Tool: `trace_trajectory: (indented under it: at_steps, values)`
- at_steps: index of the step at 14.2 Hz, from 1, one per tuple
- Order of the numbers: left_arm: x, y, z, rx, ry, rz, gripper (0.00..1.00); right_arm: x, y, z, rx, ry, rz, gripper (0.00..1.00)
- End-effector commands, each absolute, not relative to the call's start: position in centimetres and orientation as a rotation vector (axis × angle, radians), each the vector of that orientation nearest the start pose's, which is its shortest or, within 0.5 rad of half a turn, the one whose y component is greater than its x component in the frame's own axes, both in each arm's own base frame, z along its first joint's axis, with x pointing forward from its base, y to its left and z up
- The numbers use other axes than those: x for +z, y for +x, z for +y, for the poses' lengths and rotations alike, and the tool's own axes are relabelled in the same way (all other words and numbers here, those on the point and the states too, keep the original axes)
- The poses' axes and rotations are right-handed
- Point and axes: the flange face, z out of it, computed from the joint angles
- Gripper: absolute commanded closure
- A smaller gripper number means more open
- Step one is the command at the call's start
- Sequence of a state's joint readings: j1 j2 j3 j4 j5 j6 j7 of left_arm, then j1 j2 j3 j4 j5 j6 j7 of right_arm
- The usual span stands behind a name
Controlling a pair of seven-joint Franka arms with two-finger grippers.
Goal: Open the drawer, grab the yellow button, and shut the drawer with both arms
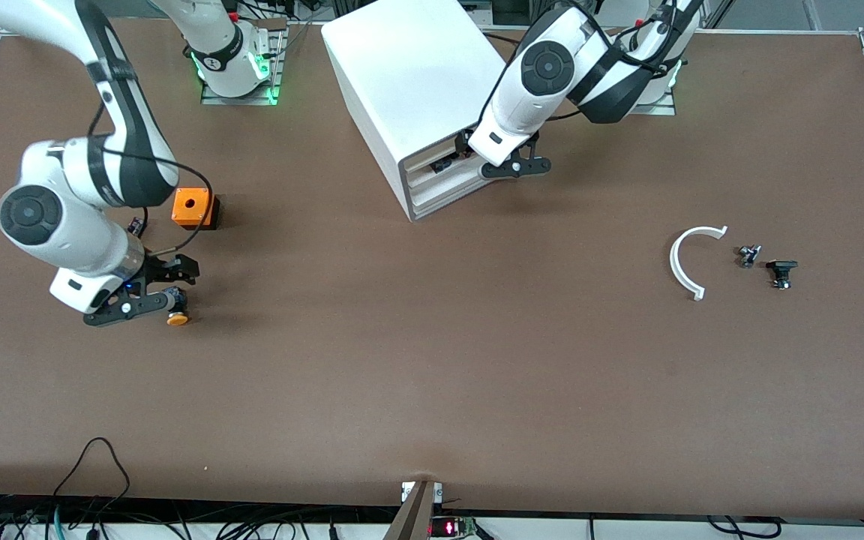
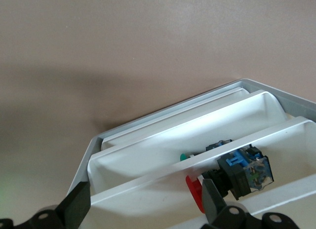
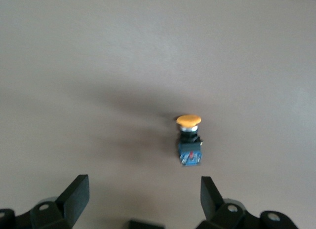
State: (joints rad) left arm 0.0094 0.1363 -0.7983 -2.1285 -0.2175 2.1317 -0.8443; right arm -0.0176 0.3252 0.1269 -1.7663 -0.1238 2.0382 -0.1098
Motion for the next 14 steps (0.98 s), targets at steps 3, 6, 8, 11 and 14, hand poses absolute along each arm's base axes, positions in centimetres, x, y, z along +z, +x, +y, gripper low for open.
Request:
trace_trajectory:
  at_steps: [3, 6, 8, 11, 14]
  values:
    - [38.2, 45.5, -31.4, 0.342, -3.260, -0.494, 0.00, 45.6, 64.6, 6.3, 0.157, -3.083, -0.249, 0.00]
    - [39.4, 51.5, -20.3, 0.202, -3.338, -0.224, 0.00, 51.0, 63.9, 9.0, 0.203, -3.093, -0.051, 0.00]
    - [42.7, 54.4, -12.4, 0.129, -3.345, -0.247, 0.00, 53.9, 62.9, 10.4, 0.212, -3.104, 0.051, 0.00]
    - [50.9, 55.7, -5.7, 0.117, -3.213, -0.097, 0.00, 58.5, 61.6, 8.0, 0.091, -3.127, 0.135, 0.00]
    - [54.5, 54.8, -4.1, 0.135, -3.132, -0.073, 0.00, 61.3, 60.7, 0.3, 0.018, -3.161, 0.312, 0.00]
